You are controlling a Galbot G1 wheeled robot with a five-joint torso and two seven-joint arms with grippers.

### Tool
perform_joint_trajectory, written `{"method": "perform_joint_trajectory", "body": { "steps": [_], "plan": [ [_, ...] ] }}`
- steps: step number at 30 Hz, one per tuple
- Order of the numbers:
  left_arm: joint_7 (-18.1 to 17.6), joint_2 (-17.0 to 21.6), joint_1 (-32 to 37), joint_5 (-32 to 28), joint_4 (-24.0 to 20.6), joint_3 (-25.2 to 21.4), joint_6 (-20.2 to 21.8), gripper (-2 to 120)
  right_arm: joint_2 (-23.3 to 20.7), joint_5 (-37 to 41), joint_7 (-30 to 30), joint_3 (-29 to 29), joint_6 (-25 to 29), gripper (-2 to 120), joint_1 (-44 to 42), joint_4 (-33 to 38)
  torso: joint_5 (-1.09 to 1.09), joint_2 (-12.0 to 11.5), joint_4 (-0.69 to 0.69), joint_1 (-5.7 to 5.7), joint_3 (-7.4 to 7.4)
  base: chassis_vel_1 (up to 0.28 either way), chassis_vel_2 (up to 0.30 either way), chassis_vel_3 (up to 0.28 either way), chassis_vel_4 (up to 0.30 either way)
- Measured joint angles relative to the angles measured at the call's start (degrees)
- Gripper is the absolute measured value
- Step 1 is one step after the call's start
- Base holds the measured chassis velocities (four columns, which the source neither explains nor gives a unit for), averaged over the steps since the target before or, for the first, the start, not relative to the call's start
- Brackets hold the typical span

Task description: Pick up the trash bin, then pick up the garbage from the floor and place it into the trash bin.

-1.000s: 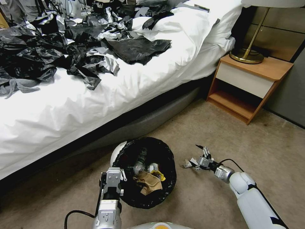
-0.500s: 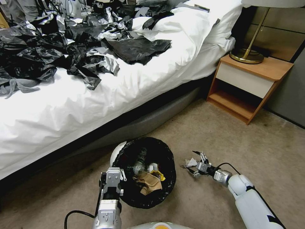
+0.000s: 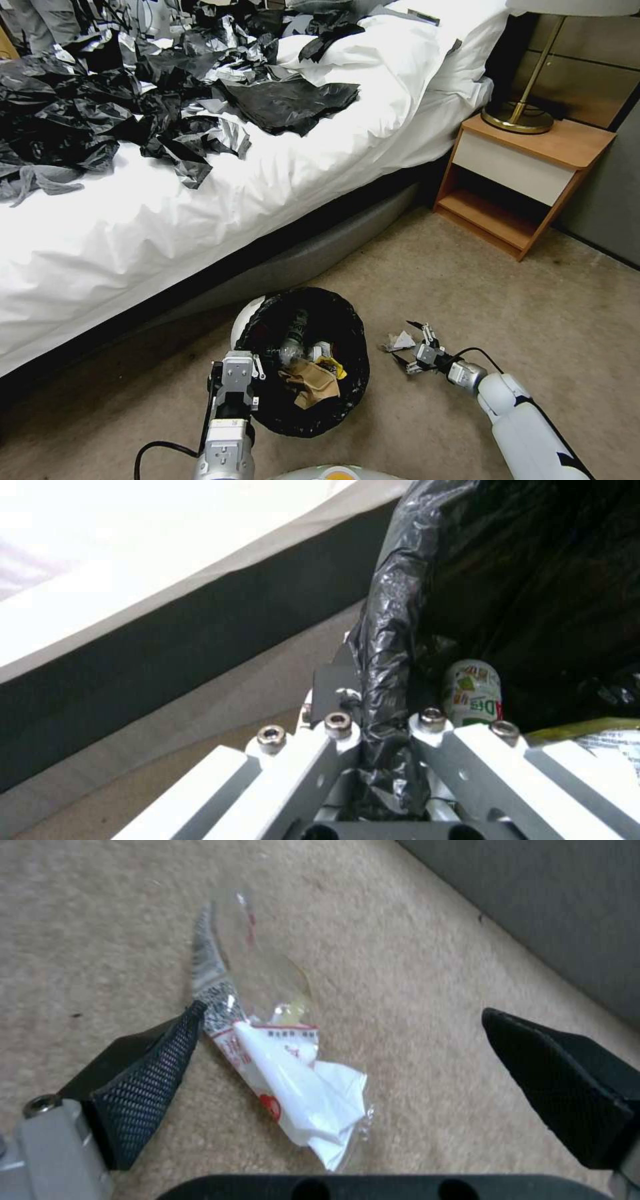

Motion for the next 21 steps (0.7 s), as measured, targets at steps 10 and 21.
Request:
{"method": "perform_joint_trajectory", "body": {
  "steps": [10,21],
  "plan": [
    [-0.1,-0.36,0.77,0.54,-0.54,-0.4,-0.04,0,1.08,2.64,0.17,-0.18,-1.75,100,3.65,-6.39,0.0,0.0,0.0,0.0,0.0,0.0,0.0,0.0,0.0],
    [-0.15,-0.9,1.18,1.2,-0.55,-0.45,-0.14,0,2.83,3.76,-0.43,-0.96,-2.31,100,6.64,-9.92,0.0,0.0,0.0,0.0,0.0,0.0,0.0,0.0,0.0]
  ]
}}
